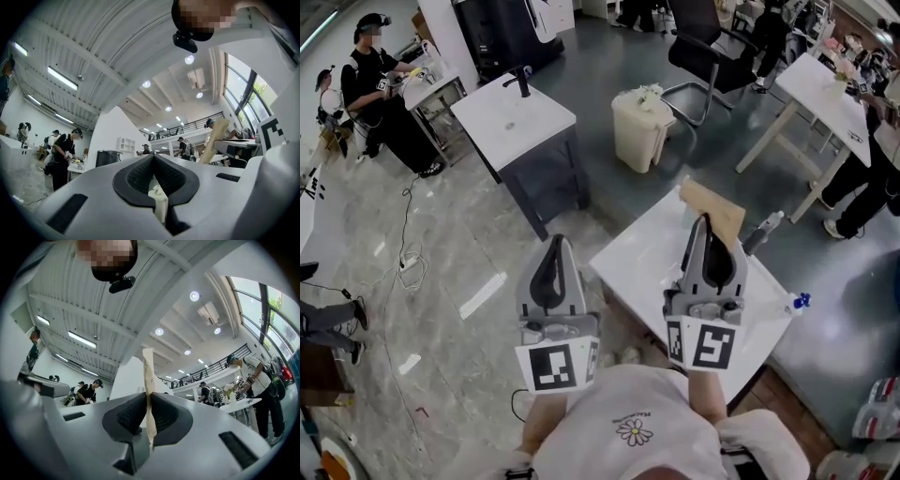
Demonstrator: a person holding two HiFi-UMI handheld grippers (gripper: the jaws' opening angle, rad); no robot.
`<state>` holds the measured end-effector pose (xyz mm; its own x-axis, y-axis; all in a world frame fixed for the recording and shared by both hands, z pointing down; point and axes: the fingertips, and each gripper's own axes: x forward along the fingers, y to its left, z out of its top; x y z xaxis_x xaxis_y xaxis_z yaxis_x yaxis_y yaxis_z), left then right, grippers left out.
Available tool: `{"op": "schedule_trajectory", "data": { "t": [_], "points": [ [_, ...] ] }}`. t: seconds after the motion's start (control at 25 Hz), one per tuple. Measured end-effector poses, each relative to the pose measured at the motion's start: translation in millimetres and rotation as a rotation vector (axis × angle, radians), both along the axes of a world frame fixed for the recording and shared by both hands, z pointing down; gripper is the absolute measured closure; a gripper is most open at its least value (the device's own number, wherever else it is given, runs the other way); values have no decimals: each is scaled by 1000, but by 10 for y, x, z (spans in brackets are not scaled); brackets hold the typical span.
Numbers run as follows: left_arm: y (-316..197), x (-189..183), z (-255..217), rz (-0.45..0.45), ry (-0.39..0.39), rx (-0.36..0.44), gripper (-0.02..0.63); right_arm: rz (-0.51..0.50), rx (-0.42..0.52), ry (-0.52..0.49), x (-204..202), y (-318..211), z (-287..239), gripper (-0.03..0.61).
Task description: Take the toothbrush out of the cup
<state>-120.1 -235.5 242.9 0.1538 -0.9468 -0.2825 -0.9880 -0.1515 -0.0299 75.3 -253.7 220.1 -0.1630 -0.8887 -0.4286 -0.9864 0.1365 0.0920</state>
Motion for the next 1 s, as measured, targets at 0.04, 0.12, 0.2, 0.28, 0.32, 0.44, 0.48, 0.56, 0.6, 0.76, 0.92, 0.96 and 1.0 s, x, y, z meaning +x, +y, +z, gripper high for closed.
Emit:
{"op": "schedule_trajectory", "data": {
  "t": [0.04,0.12,0.2,0.28,0.32,0.44,0.48,0.56,0.6,0.76,0.92,0.96,1.0],
  "points": [
    [11,0,-2,1,10,-3,598,-11,7,2,-34,47,33,546],
    [29,-8,-6,0,15,-2,598,-21,3,0,-65,114,110,546],
    [43,-23,-15,-5,11,5,598,-27,-13,-6,-77,150,179,546],
    [54,-36,-24,-8,-1,16,598,-32,-24,1,-98,159,237,546],
    [60,-38,-17,-10,4,13,598,-32,-27,9,-107,161,262,546],
    [85,-36,18,-12,15,1,598,-31,-38,15,-112,180,315,546],
    [89,-36,26,-12,14,0,598,-33,-42,12,-112,184,324,546],
    [95,-41,32,-12,16,0,598,-35,-48,13,-118,187,333,546],
    [100,-45,31,-13,19,2,598,-34,-48,15,-122,190,333,546],
    [112,-47,21,-11,20,6,598,-32,-47,7,-117,207,312,546],
    [113,-36,32,-11,22,2,598,-34,-47,5,-110,220,307,547],
    [113,-32,34,-11,22,2,598,-35,-48,6,-106,221,309,547],
    [114,-30,34,-11,22,3,598,-35,-48,6,-103,222,309,546]
  ]
}}
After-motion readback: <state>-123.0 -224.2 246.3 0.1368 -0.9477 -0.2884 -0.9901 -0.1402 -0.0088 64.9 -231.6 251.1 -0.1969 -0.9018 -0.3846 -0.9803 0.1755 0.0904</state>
